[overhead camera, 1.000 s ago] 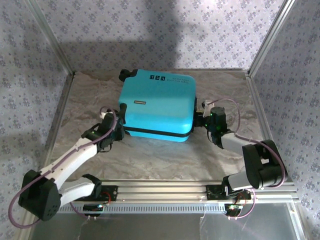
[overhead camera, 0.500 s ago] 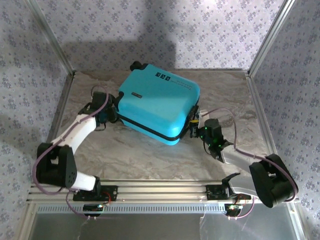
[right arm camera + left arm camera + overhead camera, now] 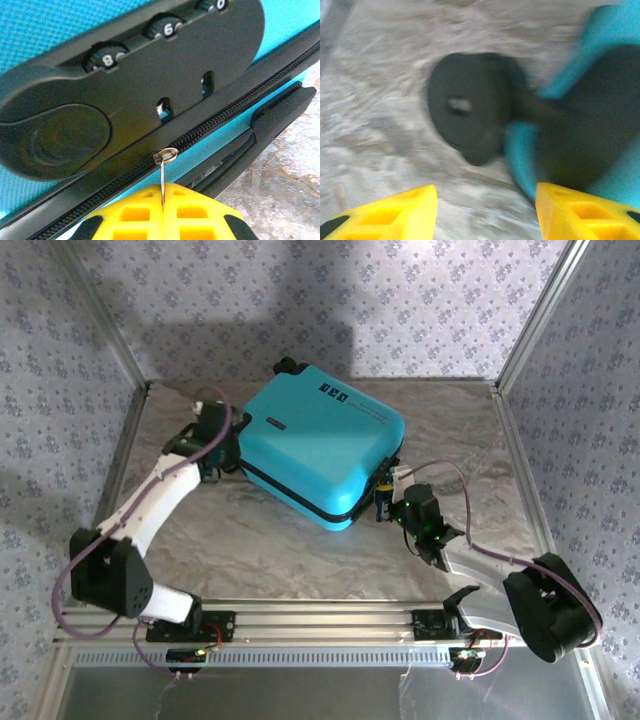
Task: Pack the luggage
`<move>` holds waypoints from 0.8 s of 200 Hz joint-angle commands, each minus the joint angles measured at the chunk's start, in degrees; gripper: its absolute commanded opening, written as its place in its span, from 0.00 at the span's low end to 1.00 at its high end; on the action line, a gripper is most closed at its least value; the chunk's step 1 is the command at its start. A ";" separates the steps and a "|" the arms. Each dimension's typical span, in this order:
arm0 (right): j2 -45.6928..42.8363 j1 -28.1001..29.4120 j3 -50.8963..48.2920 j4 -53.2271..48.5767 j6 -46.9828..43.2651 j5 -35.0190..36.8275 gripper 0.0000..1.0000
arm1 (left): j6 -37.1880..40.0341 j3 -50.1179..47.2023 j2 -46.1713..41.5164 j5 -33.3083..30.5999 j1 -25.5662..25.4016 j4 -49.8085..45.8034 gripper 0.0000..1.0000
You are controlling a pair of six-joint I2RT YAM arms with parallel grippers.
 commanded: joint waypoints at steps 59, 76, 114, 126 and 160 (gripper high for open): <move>-1.56 -0.83 -1.00 0.28 -0.45 0.14 0.00 | 2.57 7.40 -3.08 -10.01 -26.37 -3.70 0.59; -1.99 -1.11 -1.06 -0.02 -0.43 -0.11 0.00 | 6.59 10.33 0.91 -9.89 -30.67 -2.93 0.59; -2.51 -1.59 -1.04 -0.67 -0.51 -0.46 0.00 | 11.94 18.59 10.89 -8.45 -37.21 -4.89 0.59; -2.61 -1.77 -1.09 -0.84 -0.51 -0.54 0.00 | 12.72 20.43 13.00 -6.79 -38.09 -5.37 0.59; -3.40 -2.46 -1.44 -1.28 -0.64 -0.95 0.00 | 14.83 23.63 17.43 -5.83 -40.02 -7.53 0.60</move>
